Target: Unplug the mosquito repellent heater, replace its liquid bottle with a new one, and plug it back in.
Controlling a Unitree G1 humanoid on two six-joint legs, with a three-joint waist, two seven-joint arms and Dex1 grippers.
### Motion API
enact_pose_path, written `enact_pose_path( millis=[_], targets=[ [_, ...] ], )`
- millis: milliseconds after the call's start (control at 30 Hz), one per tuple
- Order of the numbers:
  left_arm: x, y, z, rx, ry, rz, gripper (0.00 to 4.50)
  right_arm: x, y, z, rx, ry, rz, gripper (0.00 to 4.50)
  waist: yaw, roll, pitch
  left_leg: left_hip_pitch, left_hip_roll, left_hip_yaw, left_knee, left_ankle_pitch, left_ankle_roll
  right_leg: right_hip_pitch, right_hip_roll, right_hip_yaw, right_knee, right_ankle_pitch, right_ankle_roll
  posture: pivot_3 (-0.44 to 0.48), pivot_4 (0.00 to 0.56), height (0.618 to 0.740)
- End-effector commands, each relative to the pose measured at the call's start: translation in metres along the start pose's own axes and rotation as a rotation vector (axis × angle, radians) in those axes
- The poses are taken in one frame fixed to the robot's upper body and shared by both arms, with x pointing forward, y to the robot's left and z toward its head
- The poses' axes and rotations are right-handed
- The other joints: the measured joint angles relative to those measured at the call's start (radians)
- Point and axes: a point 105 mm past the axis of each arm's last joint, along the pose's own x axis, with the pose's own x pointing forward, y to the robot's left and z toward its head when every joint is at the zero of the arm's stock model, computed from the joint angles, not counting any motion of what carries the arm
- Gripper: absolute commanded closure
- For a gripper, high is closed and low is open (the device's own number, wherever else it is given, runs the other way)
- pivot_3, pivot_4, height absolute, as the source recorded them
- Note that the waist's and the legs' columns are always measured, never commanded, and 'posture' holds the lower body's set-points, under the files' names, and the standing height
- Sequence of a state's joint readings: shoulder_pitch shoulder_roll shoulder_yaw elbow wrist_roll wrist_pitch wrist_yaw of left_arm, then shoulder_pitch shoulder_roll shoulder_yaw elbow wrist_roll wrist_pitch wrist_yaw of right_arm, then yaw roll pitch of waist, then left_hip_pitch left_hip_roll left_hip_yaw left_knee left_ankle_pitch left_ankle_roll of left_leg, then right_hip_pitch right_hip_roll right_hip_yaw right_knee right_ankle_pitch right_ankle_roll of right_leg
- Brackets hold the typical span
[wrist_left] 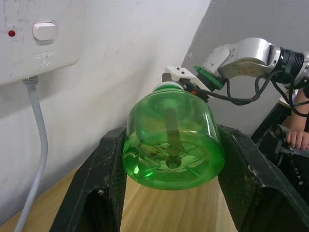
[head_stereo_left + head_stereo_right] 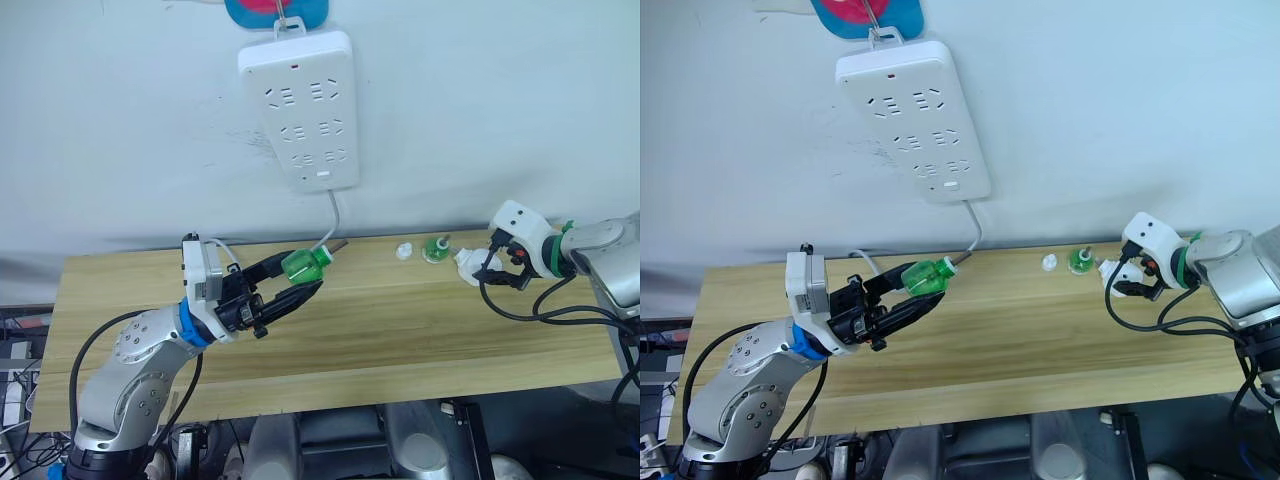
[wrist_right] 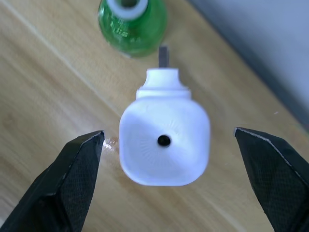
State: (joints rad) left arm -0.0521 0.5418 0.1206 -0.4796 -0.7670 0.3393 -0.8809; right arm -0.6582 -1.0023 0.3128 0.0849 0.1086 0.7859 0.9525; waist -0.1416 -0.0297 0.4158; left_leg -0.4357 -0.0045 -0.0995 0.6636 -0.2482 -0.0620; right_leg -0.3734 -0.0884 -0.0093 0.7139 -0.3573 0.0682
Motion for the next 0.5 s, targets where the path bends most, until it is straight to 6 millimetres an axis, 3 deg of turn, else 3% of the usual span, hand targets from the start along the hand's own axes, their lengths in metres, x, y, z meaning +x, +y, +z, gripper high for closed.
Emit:
enact_pose_path(
  millis=[33,500],
  targets=[
    [0.001,-0.007,0.008,0.042,-0.021,-0.023,2.24,-0.003,-0.004,0.005,-0.024,0.019,-0.003,0.0,-0.002,0.0,0.0,0.0,0.0,0.0,0.0,0.0,0.0,0.0,0.0,0.0,0.0,0.0,0.0,-0.272,0.392,0.74],
    [0.0,-0.007,0.01,0.073,0.02,-0.075,2.24,0.011,-0.005,0.005,-0.026,0.089,0.016,0.0,0.003,0.0,0.0,0.0,0.0,0.0,-0.001,0.0,0.0,0.0,0.0,0.0,-0.001,0.0,0.0,-0.24,0.404,0.74]
  ],
)
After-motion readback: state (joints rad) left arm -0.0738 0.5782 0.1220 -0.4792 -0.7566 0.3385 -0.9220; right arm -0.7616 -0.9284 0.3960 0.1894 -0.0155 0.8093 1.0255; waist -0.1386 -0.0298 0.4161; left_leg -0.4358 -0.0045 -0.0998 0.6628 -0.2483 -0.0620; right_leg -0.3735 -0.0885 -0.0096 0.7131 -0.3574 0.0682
